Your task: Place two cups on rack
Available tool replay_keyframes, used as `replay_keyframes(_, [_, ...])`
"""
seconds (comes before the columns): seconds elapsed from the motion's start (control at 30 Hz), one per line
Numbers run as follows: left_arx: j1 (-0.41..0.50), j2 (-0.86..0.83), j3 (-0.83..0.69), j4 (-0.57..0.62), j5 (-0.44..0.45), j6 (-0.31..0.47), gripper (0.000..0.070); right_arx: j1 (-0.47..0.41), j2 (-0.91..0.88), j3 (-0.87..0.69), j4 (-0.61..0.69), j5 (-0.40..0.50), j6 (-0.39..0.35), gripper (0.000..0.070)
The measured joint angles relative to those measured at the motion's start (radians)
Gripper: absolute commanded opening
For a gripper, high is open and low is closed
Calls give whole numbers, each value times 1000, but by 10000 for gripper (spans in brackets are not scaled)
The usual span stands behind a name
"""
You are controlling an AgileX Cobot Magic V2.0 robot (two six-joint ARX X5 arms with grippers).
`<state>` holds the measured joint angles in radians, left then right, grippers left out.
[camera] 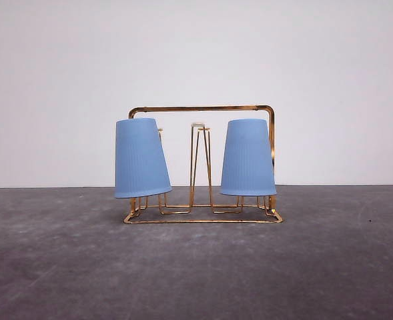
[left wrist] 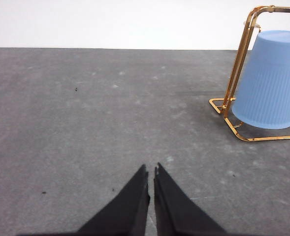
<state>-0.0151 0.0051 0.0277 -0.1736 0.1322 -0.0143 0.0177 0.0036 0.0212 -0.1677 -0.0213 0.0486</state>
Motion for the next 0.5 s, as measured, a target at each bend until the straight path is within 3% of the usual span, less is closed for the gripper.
replay_keyframes(0.5, [0,0,0,0,0,0,0,0,0,0,0,0,0,32])
